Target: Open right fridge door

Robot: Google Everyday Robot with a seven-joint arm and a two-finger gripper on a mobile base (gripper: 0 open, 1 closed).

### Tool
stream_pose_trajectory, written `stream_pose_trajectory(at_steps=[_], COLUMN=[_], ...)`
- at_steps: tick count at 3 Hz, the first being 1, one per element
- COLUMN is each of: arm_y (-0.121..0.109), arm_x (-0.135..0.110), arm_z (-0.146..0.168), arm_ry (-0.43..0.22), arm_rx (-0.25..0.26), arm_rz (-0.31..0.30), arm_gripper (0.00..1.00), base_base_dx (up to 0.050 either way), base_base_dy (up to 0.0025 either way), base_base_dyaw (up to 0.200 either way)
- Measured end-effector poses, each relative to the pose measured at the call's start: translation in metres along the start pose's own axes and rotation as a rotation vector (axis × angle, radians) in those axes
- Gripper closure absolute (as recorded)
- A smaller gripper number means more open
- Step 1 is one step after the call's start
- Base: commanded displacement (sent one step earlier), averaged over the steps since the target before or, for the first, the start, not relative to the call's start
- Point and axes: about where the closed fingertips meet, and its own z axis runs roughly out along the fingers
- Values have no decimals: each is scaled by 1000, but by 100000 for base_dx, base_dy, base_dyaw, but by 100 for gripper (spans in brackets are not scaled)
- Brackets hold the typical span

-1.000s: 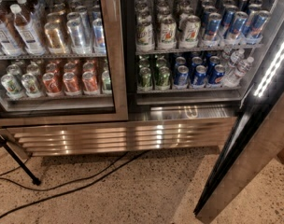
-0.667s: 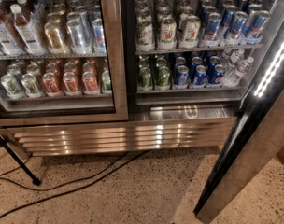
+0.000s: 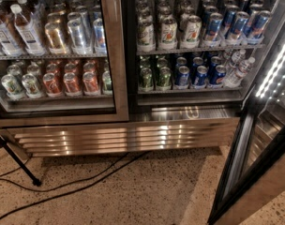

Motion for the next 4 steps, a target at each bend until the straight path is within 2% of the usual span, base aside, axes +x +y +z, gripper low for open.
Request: stream_pose_trajectory(at_steps=[1,2,3,4], arm_y=[-6,-34,-64,-63], arm_x=[24,138,269,272], arm_z=[53,91,84,82], arm_ry=[144,447,788,777], arm_rx=[-50,0,83,70], arm_rz=[57,99,75,66], arm_gripper=[0,0,0,0], base_base_dx=[0,0,0,0], base_base_dy=[0,0,0,0], base_base_dyaw=[0,0,0,0])
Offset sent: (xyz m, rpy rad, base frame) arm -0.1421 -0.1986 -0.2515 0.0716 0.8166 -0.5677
